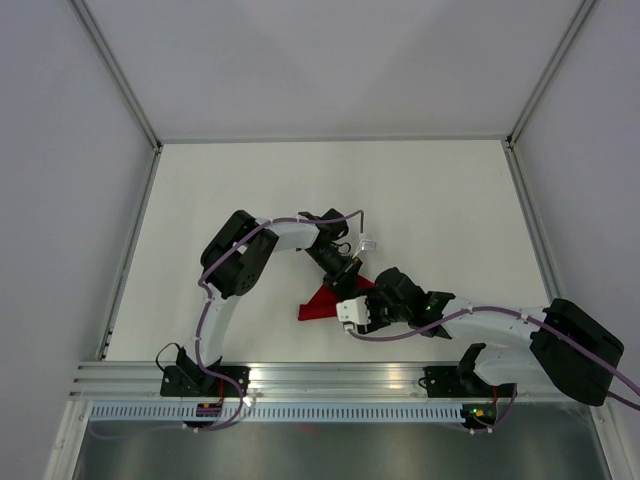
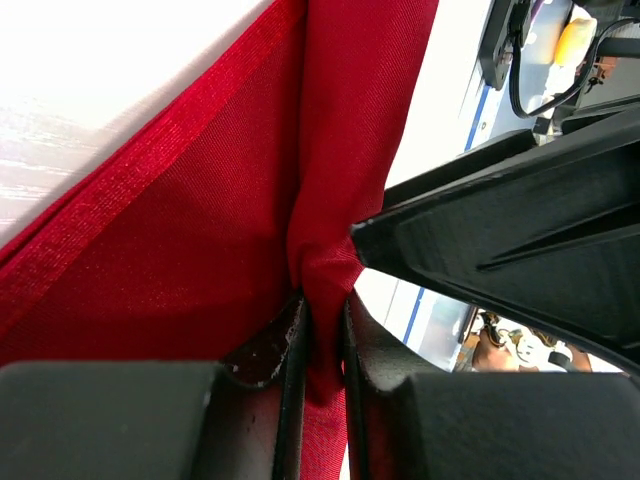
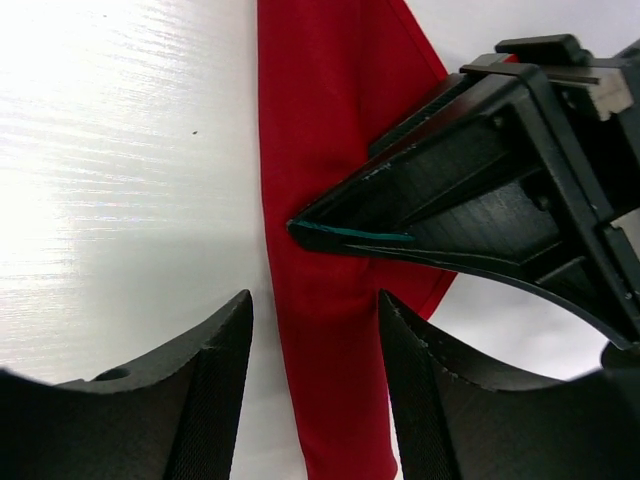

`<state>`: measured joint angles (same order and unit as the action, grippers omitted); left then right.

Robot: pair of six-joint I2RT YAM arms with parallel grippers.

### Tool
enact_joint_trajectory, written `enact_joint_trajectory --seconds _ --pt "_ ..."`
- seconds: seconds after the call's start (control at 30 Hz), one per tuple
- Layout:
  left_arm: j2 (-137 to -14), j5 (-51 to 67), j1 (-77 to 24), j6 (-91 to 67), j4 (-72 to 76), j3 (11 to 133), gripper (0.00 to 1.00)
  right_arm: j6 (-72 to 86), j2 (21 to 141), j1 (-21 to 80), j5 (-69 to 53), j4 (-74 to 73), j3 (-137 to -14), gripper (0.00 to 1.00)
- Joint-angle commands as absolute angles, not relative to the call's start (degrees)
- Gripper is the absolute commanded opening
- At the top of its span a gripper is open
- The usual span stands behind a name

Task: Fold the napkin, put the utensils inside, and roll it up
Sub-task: Roll the napkin with the utensil

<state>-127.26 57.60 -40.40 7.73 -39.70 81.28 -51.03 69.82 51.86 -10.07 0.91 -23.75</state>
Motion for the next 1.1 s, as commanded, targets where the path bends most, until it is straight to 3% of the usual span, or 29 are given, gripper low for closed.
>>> enact_joint_trajectory --seconds 0.0,0.23,0.43,0.5,0.83,1.07 --pt "-130.78 48.16 -40.25 8.09 -40.78 80.68 0.02 -51.42 71.19 52.82 -7.65 2.73 -23.99 0.59" --pt "-130.69 48.08 -40.17 8.35 -40.96 80.6 0.02 -51.86 75.14 53.88 -6.85 2.81 -24.79 0.51" --pt "-130.34 47.29 -40.17 8.7 -41.04 80.94 0.08 -51.94 76.99 53.88 -6.15 1.85 -24.7 0.27" --pt "-129.03 46.76 -39.82 9.4 -40.96 80.95 0.19 -51.86 76.99 53.96 -6.24 0.19 -24.61 0.15" --pt "-120.68 47.02 -35.86 4.4 -33.68 78.4 0.43 -51.68 78.31 53.09 -10.45 -5.79 -26.97 0.06" --pt "-113.04 42.55 -32.0 -3.42 -23.93 72.35 0.45 -52.99 81.81 49.23 -18.01 -13.96 -33.21 0.05"
